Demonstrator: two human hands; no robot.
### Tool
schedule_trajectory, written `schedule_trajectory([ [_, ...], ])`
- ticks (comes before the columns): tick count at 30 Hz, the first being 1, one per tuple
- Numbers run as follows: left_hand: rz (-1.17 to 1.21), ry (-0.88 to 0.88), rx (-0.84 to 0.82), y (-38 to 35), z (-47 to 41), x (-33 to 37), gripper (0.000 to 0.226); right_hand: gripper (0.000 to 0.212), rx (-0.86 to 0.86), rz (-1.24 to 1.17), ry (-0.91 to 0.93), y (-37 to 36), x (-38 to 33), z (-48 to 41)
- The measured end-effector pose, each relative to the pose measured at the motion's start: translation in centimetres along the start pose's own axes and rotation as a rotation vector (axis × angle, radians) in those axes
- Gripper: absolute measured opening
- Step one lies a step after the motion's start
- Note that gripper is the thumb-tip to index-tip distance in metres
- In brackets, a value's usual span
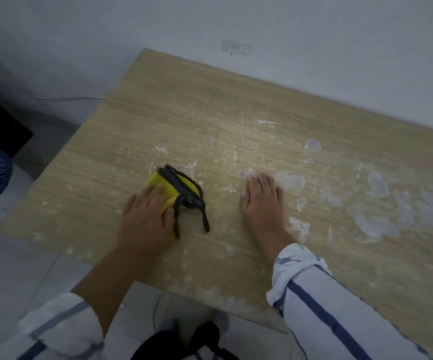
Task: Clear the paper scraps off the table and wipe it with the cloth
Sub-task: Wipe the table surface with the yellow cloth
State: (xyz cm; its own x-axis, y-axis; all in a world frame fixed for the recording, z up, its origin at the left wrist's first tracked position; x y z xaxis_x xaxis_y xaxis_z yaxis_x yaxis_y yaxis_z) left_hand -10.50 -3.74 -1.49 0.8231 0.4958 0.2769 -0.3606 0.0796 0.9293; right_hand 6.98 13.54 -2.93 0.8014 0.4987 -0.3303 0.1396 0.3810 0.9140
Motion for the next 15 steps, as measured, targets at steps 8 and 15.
schedule_trajectory([
  [8,-0.168,-0.381,-0.199,-2.8,2.1,5.6,0.056,0.038,0.044,-0.064,0.0,0.1,0.3,-1.5],
  [15,-0.106,-0.473,-0.315,-2.5,3.5,5.5,0.083,0.029,0.084,-0.345,-0.098,2.5,-1.9,3.6],
])
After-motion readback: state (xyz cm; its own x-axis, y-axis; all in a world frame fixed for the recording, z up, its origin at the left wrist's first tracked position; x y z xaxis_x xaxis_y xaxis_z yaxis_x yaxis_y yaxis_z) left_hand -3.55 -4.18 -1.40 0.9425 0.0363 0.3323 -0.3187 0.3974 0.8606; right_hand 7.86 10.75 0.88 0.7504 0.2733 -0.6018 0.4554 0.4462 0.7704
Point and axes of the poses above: each hand's wrist, its own z-axis away from the middle knuckle, its own y-axis out of the back of the hand, x = y × z, the point moved 1 cm from there along -z, towards the middle knuckle, and after that the axes turned 12 degrees about -x, right-handed, at the moved point
